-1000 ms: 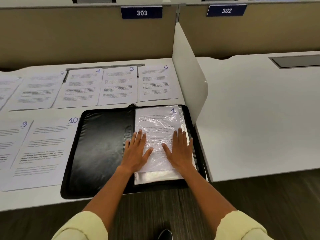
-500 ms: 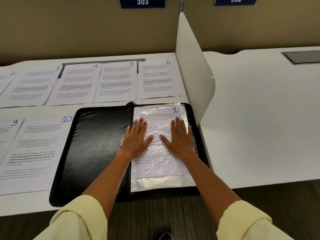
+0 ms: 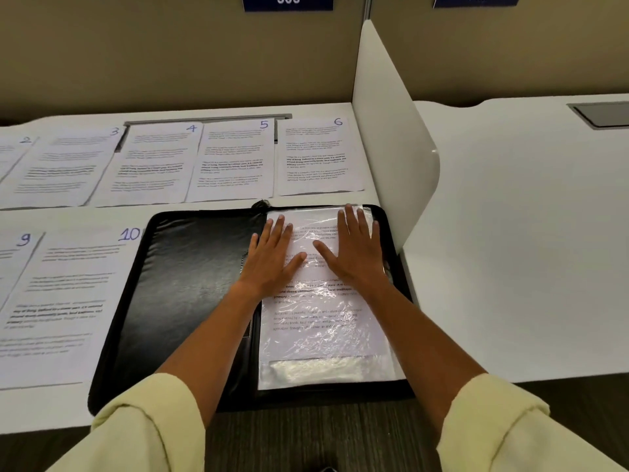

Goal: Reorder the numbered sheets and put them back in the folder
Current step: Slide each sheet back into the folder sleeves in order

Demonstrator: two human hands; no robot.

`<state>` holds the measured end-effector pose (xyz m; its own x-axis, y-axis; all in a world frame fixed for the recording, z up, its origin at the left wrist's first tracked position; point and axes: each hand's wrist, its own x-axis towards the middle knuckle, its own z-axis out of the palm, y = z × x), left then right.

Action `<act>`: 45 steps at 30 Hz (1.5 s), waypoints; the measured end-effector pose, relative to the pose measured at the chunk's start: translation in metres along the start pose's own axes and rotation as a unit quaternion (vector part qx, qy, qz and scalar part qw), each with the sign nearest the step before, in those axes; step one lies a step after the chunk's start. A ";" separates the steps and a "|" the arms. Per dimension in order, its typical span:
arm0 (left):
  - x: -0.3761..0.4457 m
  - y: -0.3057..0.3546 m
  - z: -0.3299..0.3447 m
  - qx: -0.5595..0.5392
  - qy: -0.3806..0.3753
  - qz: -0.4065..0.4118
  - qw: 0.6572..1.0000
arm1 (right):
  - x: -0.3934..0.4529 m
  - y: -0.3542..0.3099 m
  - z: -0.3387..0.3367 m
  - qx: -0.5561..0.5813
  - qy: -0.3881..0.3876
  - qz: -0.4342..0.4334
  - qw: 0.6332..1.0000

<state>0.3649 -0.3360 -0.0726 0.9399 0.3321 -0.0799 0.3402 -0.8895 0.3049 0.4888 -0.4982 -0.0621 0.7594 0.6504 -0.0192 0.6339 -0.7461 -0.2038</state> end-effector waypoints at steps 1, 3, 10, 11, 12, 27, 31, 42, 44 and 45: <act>0.005 0.000 -0.002 0.007 0.001 0.000 1.000 | 0.005 0.001 0.000 -0.001 -0.007 0.001 1.000; 0.014 -0.002 -0.003 0.023 -0.004 0.001 1.000 | 0.012 0.006 0.003 0.002 -0.022 0.017 1.000; 0.027 -0.012 0.005 0.032 -0.028 0.006 0.999 | 0.014 0.020 0.015 0.013 -0.035 0.020 0.999; 0.027 -0.013 0.006 0.035 -0.024 0.008 0.999 | 0.014 0.020 0.016 0.017 -0.034 0.021 0.999; 0.026 -0.013 0.007 0.036 -0.019 0.009 0.999 | 0.014 0.020 0.016 0.022 -0.032 0.021 0.999; 0.026 -0.008 -0.010 -0.051 -0.057 -0.037 0.996 | 0.013 0.025 0.013 0.042 -0.039 0.028 0.998; 0.008 -0.008 -0.015 -0.095 -0.012 -0.065 0.993 | -0.002 0.032 0.009 0.113 0.031 0.052 0.992; -0.065 0.038 0.006 -0.002 0.020 -0.023 1.000 | -0.092 0.014 0.001 0.182 0.136 0.116 0.967; -0.083 0.051 0.010 0.013 0.011 -0.018 1.000 | -0.109 0.011 -0.001 0.174 0.117 0.128 0.969; -0.093 0.058 0.013 0.012 0.008 -0.016 1.000 | -0.117 0.010 -0.002 0.178 0.107 0.134 0.969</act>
<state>0.2977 -0.4221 -0.0601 0.9280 0.3652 -0.0738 0.3708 -0.8854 0.2803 0.4064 -0.5818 -0.0603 0.9272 0.3666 0.0767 0.3469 -0.7633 -0.5449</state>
